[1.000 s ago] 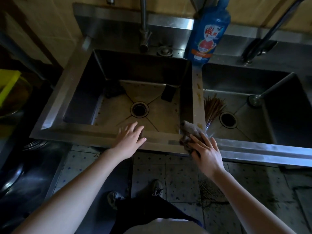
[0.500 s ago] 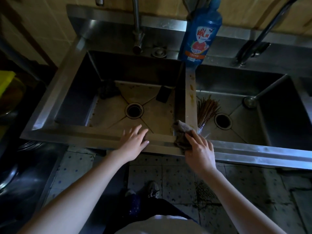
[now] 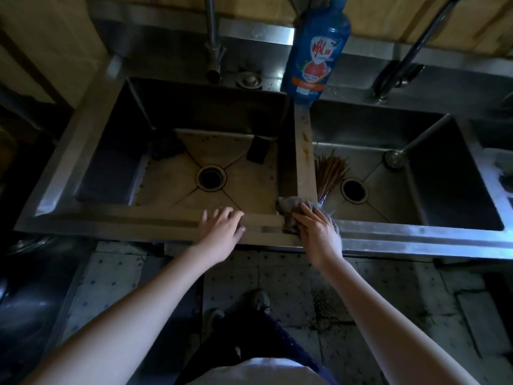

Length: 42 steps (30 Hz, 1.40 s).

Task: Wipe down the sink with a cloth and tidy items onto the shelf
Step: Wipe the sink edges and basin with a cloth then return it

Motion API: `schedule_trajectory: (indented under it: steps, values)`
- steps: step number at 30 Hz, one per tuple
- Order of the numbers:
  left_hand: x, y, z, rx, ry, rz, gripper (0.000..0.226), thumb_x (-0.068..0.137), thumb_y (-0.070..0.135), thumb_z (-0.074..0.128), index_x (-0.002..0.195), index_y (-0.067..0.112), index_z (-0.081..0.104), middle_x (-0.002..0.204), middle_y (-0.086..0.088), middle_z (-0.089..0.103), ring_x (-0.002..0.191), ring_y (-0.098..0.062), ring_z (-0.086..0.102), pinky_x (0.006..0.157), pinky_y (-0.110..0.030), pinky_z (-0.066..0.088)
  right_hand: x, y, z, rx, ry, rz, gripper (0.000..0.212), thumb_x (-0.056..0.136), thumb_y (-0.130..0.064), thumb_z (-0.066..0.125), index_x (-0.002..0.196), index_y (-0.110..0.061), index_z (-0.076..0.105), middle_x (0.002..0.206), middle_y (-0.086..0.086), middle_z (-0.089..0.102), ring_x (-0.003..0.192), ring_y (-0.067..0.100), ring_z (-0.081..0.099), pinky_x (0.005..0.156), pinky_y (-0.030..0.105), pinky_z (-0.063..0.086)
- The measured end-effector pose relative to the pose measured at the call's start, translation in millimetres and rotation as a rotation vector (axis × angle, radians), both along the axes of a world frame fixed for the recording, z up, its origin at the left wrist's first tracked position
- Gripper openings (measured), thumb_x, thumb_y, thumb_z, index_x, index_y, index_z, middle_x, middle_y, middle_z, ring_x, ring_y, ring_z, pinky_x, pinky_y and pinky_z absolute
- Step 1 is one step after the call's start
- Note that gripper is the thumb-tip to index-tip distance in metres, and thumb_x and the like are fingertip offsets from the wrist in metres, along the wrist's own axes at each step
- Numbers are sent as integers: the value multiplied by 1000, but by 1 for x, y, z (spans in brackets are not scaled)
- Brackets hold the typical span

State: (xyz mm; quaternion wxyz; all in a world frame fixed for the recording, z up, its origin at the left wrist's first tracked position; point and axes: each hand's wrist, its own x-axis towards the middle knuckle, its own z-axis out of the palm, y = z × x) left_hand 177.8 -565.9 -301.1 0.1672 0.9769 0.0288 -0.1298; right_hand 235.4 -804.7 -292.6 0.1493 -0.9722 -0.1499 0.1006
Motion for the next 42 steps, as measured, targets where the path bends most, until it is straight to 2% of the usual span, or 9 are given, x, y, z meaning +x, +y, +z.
schedule_trajectory:
  steps: [4,15,19,24,26,29,31,38,42]
  values:
    - [2,-12,2,28,-32,54,45,94,41,43,135,25,39,140,-1,44,127,-26,41,109,-53,22,23,-5,0,23,35,113,41,92,-9,52,128,-26,60,151,-7,38,142,24,31,111,45,37]
    - [20,-66,-3,-20,30,278,45,95,46,36,134,25,40,142,-2,37,133,-24,33,111,-52,17,109,-24,-11,131,38,360,31,94,-25,53,124,-30,62,147,-11,43,140,20,33,106,46,42]
    - [23,-90,-4,26,19,360,46,95,48,32,131,22,43,140,-5,39,130,-25,35,109,-50,23,150,-23,-7,80,10,478,35,89,-29,61,123,-36,61,143,-14,46,123,22,43,93,45,49]
    - [29,-118,1,72,21,462,47,95,49,30,132,21,41,141,-8,37,133,-27,31,108,-46,28,186,-15,-8,66,7,534,37,89,-33,61,125,-37,58,145,-11,42,116,24,42,94,47,47]
    - [31,-127,3,61,17,495,47,95,48,32,131,20,41,141,-9,36,134,-27,28,108,-47,28,192,-15,-10,62,-17,563,37,91,-32,58,128,-35,57,150,-8,38,123,26,41,101,47,43]
    - [35,-136,4,28,4,549,46,94,47,35,128,18,43,139,-9,35,134,-28,27,108,-45,28,191,-20,-19,54,-92,672,39,94,-31,51,133,-26,53,155,-3,31,143,25,24,117,50,20]
    - [40,-140,5,1,12,580,45,95,47,36,128,18,43,141,-9,32,134,-27,25,109,-45,25,188,-22,-21,78,-68,697,40,95,-31,49,135,-22,52,154,-2,32,146,25,18,119,51,10]
    - [62,-147,4,6,57,599,48,95,49,35,131,18,42,143,-7,34,134,-26,28,110,-45,25,182,-32,-20,162,-114,897,32,91,-26,58,122,-26,64,141,-5,52,133,23,45,113,47,31]
    - [68,-147,1,23,52,592,48,94,49,33,130,19,43,141,-6,37,133,-24,31,109,-42,26,202,-26,-24,118,-97,878,34,93,-33,54,126,-31,59,153,-2,35,144,24,26,115,55,12]
